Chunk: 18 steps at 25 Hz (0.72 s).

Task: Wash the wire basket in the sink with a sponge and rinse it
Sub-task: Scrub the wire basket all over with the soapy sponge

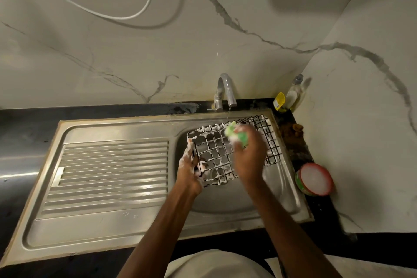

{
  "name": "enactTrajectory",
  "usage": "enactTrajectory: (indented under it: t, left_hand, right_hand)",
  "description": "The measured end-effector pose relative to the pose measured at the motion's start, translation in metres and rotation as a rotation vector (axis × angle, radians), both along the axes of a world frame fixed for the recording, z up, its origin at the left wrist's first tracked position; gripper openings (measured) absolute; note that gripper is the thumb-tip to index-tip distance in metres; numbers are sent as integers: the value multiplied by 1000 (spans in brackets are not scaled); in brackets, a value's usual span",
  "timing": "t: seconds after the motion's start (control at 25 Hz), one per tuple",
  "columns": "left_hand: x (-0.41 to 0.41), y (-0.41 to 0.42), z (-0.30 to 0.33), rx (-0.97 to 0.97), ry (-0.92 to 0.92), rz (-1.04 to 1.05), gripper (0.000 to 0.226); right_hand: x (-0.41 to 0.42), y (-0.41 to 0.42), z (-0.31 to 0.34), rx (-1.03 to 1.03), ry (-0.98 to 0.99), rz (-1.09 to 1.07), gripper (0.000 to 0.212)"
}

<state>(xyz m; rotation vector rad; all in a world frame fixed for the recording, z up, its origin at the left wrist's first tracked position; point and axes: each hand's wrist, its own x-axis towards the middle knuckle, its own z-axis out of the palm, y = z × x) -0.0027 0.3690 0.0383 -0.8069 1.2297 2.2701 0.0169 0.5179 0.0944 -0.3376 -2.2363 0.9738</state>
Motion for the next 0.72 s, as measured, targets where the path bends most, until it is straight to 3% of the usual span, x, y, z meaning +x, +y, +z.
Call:
enactTrajectory:
  t: [0.08, 0.2, 0.28, 0.36, 0.44, 0.6, 0.72]
  left_hand:
    - [-2, -1, -8, -34, -2, -14, 24]
    - [2, -14, -29, -44, -7, -6, 40]
    - [10, -21, -33, -12, -16, 1, 38]
    - [17, -25, -30, 18, -14, -2, 40]
    - [20, -26, -27, 56, -14, -8, 48]
    - [23, -26, -27, 78, -21, -17, 59]
    - [22, -27, -32, 53, -37, -22, 68]
  right_hand:
    - [17, -26, -8, 85, -11, 156, 22]
    - [28, -20, -13, 236, -10, 311, 24]
    - [20, -1, -14, 260, -28, 223, 30]
    - [12, 16, -13, 155, -78, 63, 47]
    - [13, 7, -8, 52, -94, -12, 52]
    - [34, -37, -10, 238, -75, 307, 39]
    - [20, 2, -14, 224, -106, 161, 37]
